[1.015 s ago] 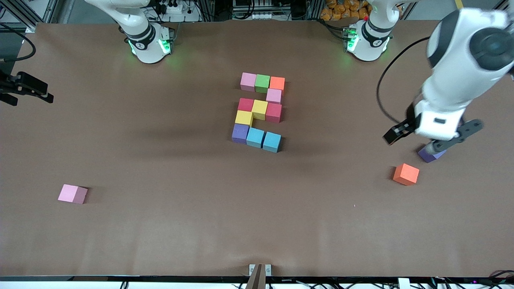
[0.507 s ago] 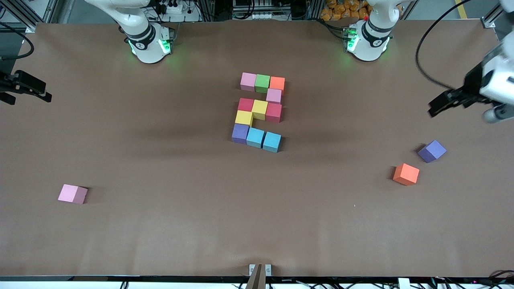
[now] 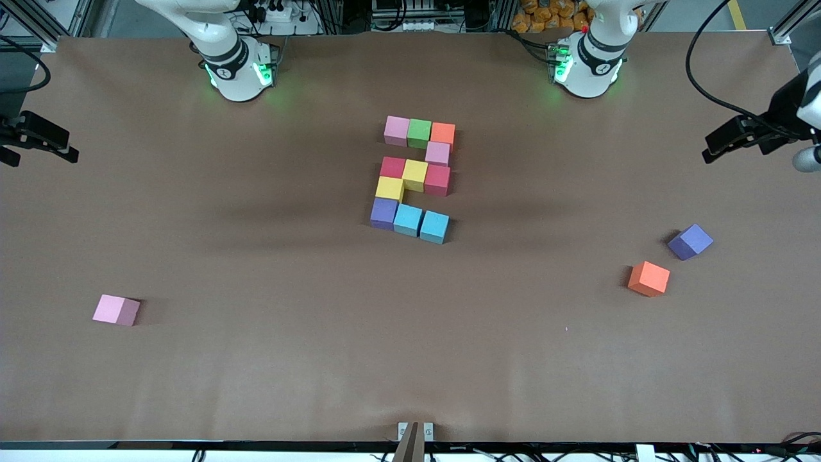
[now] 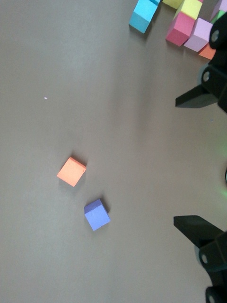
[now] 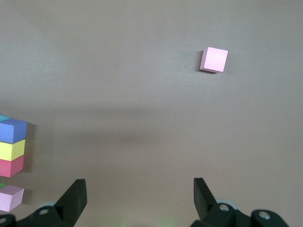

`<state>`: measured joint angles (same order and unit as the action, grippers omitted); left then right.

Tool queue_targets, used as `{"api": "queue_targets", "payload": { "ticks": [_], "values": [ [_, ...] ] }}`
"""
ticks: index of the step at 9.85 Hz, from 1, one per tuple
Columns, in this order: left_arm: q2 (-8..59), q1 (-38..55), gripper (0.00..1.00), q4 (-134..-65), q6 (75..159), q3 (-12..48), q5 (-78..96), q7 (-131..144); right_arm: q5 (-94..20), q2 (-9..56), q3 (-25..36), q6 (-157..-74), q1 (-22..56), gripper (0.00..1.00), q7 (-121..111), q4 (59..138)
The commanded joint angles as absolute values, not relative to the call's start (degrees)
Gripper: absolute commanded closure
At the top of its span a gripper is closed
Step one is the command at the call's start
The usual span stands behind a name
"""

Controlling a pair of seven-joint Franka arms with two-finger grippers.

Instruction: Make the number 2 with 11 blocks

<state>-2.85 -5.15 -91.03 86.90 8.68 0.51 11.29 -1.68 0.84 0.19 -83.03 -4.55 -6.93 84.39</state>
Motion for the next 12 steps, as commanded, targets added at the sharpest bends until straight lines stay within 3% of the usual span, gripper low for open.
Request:
{"api": "queue_targets", "payload": {
  "ticks": [1,12],
  "values": [
    [-3.78,0.6,0.0,-91.23,85.78,5.36,1.67,10.19,-1.05,0.7,0.0,-82.27,-4.66,0.0,-5.89,83.5],
    [-3.87,2.9,0.0,-89.91,85.69,3.87,-2.73,8.09,-1.05,0.79,0.0,-82.27,-4.66,0.0,-5.89,83.5]
  ]
}}
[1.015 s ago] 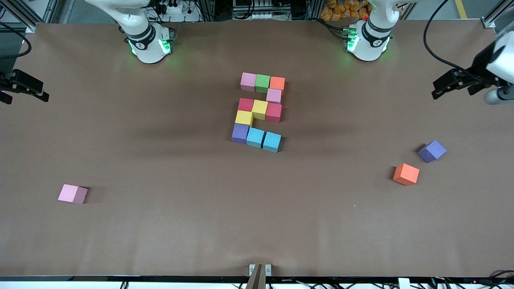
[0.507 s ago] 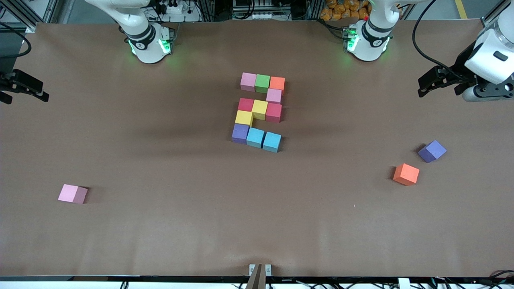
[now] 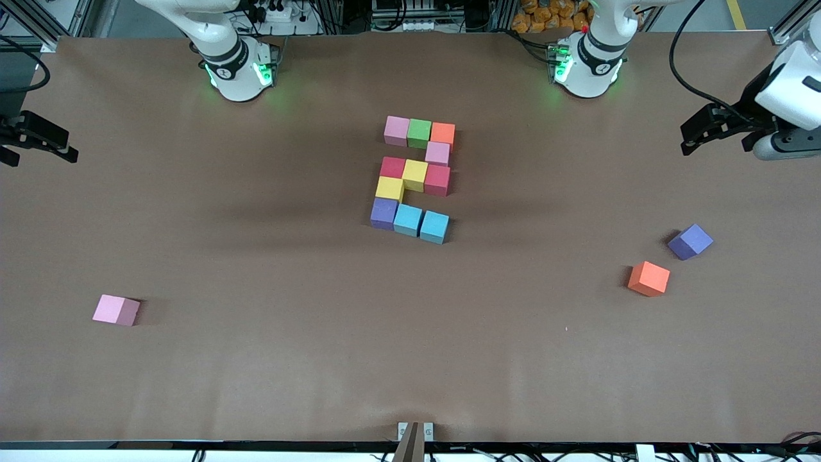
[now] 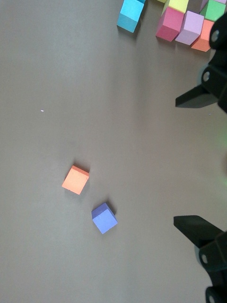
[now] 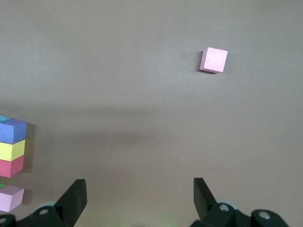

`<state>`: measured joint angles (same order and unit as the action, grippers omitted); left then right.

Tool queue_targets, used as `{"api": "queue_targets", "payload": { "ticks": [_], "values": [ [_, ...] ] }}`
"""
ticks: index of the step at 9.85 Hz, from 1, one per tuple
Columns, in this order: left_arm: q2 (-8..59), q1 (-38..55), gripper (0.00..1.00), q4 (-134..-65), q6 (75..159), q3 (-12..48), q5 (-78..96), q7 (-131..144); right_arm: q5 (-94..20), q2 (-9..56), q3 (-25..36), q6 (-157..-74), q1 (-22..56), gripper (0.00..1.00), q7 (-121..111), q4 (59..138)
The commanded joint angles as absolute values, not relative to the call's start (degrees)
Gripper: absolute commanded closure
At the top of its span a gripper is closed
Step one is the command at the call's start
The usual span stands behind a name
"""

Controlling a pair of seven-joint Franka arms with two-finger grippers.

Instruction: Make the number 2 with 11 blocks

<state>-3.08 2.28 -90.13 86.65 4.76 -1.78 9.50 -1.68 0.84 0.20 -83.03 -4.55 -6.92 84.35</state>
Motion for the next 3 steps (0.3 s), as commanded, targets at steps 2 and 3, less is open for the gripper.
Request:
{"api": "queue_targets", "payload": {
  "ticks": [2,3],
  "values": [
    [-3.87,2.9,0.0,-89.82,85.69,3.95,-2.11,8.09,-1.05,0.79,0.0,-82.27,-4.66,0.0,-5.89,83.5],
    [-3.87,2.9,0.0,-89.82,85.69,3.96,-2.02,8.09,-1.05,0.79,0.0,-82.27,-4.66,0.0,-5.89,83.5]
  ]
}}
